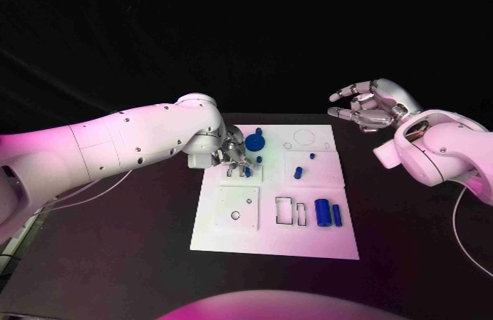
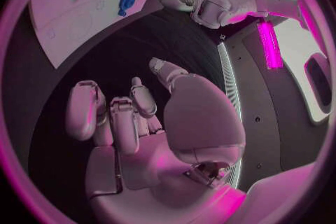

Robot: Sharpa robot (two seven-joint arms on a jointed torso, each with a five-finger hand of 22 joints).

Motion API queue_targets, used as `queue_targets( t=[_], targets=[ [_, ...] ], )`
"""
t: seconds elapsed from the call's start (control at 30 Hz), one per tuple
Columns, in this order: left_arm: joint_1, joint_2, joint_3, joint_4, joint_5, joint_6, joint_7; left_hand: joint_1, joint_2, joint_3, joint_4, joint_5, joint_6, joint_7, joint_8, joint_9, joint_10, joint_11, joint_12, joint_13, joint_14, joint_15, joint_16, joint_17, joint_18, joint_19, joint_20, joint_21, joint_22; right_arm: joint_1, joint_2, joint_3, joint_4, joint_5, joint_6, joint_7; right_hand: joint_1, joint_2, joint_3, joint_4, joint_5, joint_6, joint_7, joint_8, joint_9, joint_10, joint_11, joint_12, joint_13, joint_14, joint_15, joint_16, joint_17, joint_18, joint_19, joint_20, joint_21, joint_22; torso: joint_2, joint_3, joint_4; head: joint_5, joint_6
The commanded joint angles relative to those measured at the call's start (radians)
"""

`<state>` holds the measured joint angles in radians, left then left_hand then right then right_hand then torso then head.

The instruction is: Assemble the parts on the task board

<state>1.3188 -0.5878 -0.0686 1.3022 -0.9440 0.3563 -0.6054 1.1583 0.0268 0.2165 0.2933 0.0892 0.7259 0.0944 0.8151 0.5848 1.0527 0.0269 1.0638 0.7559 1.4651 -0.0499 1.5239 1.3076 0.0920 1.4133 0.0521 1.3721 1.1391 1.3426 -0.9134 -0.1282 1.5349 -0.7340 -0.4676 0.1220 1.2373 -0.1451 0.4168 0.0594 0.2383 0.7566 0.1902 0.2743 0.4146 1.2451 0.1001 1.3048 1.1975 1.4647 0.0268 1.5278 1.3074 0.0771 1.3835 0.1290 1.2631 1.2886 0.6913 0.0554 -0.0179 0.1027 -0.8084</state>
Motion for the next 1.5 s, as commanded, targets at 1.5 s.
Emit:
queue_targets(
  t=[1.5],
  targets=[
    [-0.005,-0.038,0.003,0.032,0.093,-0.054,0.012,0.028,-0.142,0.693,-0.169,0.003,-0.025,-0.006,0.073,0.107,0.036,-0.015,0.027,0.005,0.080,-0.004,-0.008,0.181,-0.016,0.007,-0.008,0.021,0.033,-0.003,0.002,-0.001,-0.009,-0.022,0.032,-0.022,-0.003,-0.001,-0.002,0.007,0.010,0.002,-0.003,0.008,-0.003,-0.009,0.000,-0.008,-0.006,0.074,-0.004,-0.007,0.142,0.007,-0.009,-0.003,-0.008,-0.004,0.000,0.0022,0.0006,-0.002,-0.007]
  ],
)
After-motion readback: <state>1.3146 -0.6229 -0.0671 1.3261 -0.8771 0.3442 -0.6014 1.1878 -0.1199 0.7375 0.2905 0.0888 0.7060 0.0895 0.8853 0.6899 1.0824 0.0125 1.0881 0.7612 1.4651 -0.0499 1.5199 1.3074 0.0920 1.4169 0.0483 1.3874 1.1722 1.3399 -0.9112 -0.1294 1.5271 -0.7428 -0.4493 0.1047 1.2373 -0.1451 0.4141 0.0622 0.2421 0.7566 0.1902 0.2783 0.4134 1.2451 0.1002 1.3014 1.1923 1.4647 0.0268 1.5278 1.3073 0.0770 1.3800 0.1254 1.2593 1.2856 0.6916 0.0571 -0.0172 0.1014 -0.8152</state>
